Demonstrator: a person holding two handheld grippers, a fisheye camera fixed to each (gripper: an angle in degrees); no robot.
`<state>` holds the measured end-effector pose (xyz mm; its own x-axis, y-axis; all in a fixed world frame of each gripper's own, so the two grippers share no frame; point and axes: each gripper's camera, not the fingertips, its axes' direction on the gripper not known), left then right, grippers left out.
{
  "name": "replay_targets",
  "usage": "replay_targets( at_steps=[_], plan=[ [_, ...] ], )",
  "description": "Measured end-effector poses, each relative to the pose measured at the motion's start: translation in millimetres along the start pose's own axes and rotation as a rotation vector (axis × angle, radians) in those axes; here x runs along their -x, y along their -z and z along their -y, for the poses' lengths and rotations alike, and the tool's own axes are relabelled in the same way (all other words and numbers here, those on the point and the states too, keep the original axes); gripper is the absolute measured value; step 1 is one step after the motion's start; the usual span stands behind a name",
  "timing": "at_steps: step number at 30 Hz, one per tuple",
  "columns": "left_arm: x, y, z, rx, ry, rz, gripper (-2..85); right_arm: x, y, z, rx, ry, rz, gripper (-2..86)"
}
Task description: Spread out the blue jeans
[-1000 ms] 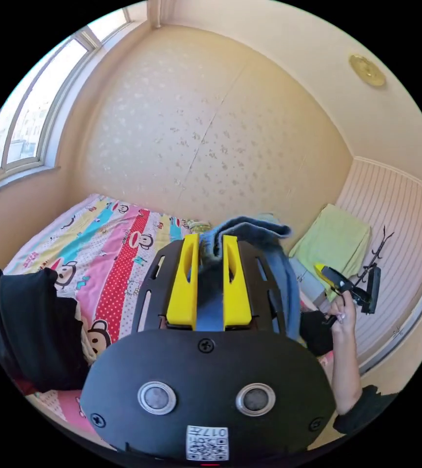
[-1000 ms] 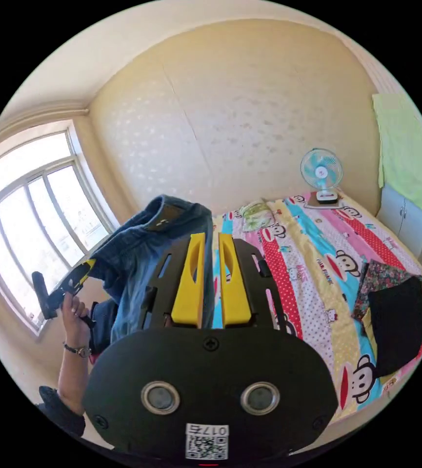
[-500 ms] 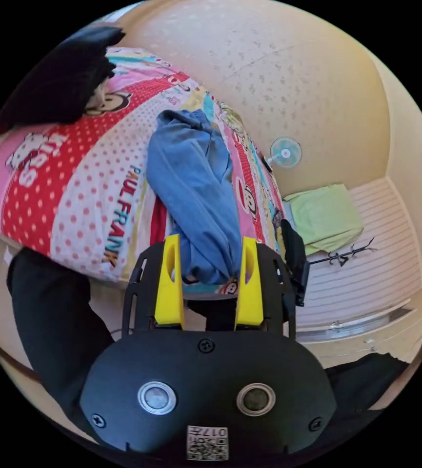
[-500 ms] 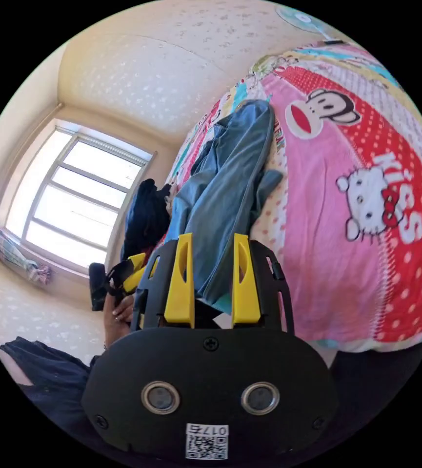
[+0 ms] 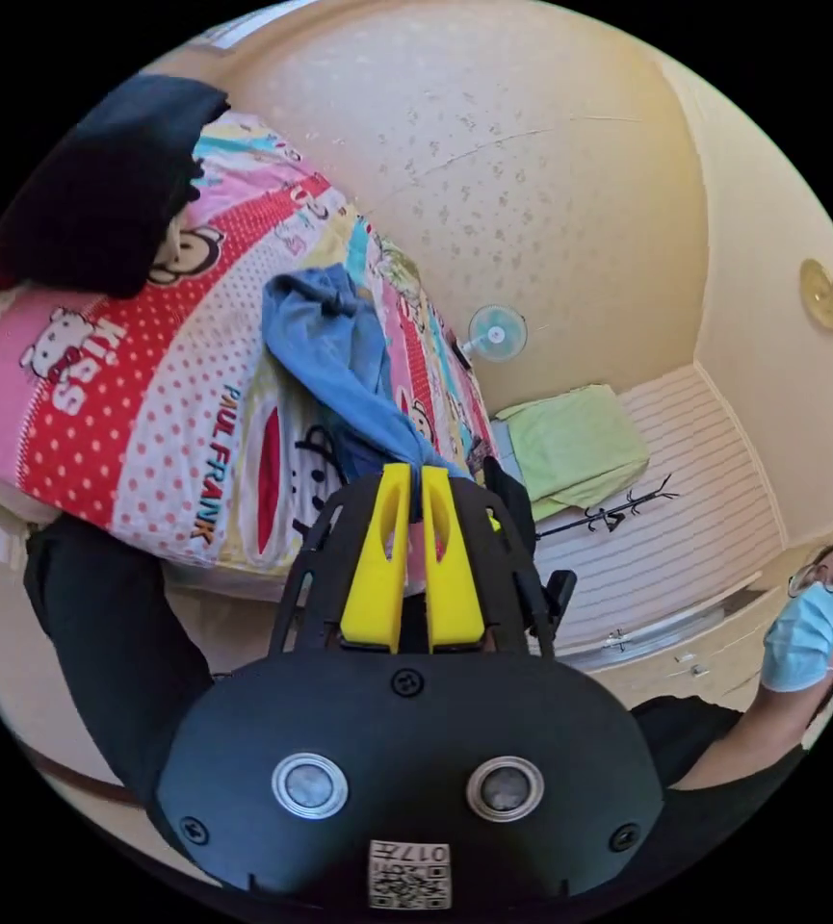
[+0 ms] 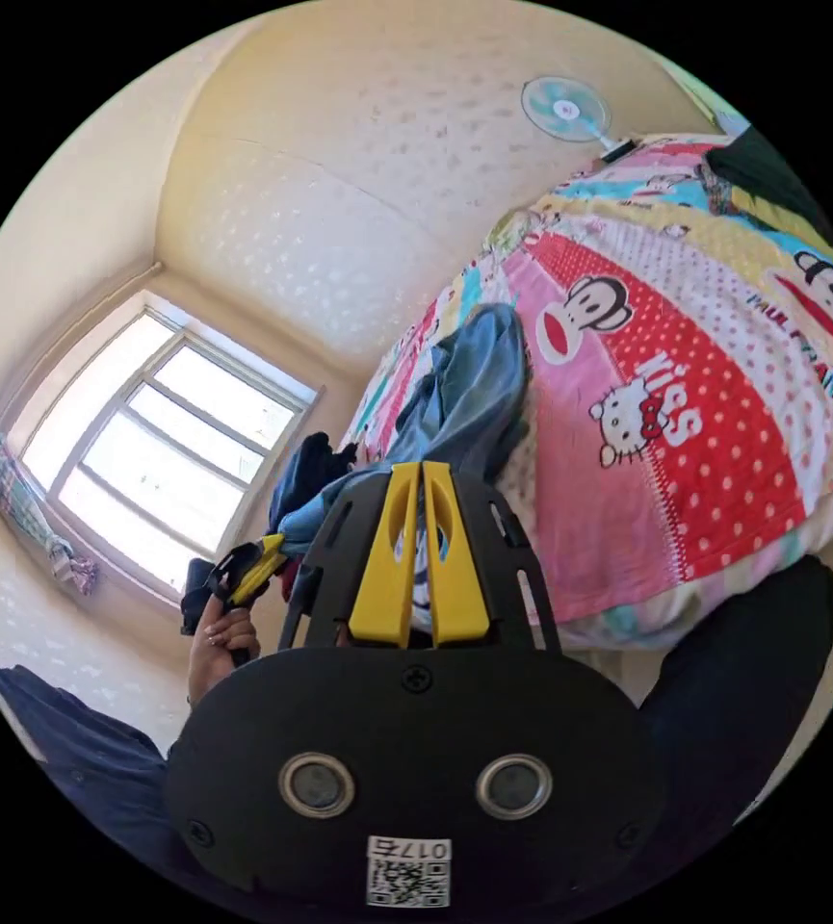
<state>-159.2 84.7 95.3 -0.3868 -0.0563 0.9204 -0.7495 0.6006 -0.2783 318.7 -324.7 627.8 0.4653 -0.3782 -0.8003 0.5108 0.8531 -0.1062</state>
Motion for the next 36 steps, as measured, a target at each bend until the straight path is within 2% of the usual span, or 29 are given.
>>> replay_targets(
  at_steps=[2,3,4,6,9,12,15,17,18,21,23,24,26,27,28,29,30,32,34,36],
  plan=[
    [3,42,10,-0.104,-0.012,0.027,0.1,6,52,9,-0.169,0.02,-0.087,1.4],
    [11,62,16,-0.15,-0.002,0.098,0.0,5,63,10,-0.211,0.016,-0.132,1.6],
    [18,69,18,-0.16,0.02,0.128,0.0,-3,81,11,-0.282,-0.018,-0.242,2.2],
    [47,85,20,-0.166,0.093,0.085,-0.4,-23,97,14,-0.291,-0.123,-0.367,3.9],
    [66,88,11,-0.17,0.1,-0.001,-0.7,-32,116,-1,-0.282,-0.072,-0.25,9.9],
    [74,85,13,-0.143,0.111,0.043,-0.4,0,113,-25,-0.288,0.128,-0.178,11.4],
    [79,77,23,-0.07,0.104,0.094,2.1,28,75,-29,-0.052,0.331,0.03,12.4],
    [83,72,25,-0.023,0.106,0.109,5.5,39,24,-37,0.294,0.436,0.239,13.6],
    [86,71,24,-0.012,0.11,0.118,6.4,41,12,-43,0.362,0.46,0.251,13.6],
    [97,70,19,-0.001,0.13,0.112,6.6,39,-30,-92,0.534,0.599,0.065,12.8],
    [106,69,17,0.008,0.155,0.092,6.6,28,-51,-128,0.587,0.694,-0.18,7.6],
    [112,69,16,0.012,0.175,0.079,6.6,29,-45,-130,0.553,0.703,-0.212,6.4],
    [118,68,15,0.02,0.192,0.067,6.7,34,-36,-118,0.729,0.628,-0.183,4.4],
    [120,67,15,0.025,0.195,0.069,6.6,34,-35,-115,0.812,0.619,-0.119,4.3],
    [121,66,16,0.026,0.194,0.072,6.6,34,-27,-113,0.976,0.616,0.106,4.0],
    [121,65,16,0.028,0.19,0.08,6.6,32,-7,-109,1.039,0.628,0.378,3.9],
    [121,63,17,0.032,0.185,0.086,6.6,29,7,-106,1.024,0.638,0.502,3.8],
    [120,57,19,0.042,0.179,0.088,6.7,10,73,-84,0.841,0.671,0.928,4.0],
    [119,49,20,0.056,0.171,0.081,6.8,-4,112,-64,0.728,0.68,1.123,4.6],
    [116,31,21,0.094,0.151,0.073,7.3,-12,141,-47,0.7,0.702,1.159,5.8]
  ],
)
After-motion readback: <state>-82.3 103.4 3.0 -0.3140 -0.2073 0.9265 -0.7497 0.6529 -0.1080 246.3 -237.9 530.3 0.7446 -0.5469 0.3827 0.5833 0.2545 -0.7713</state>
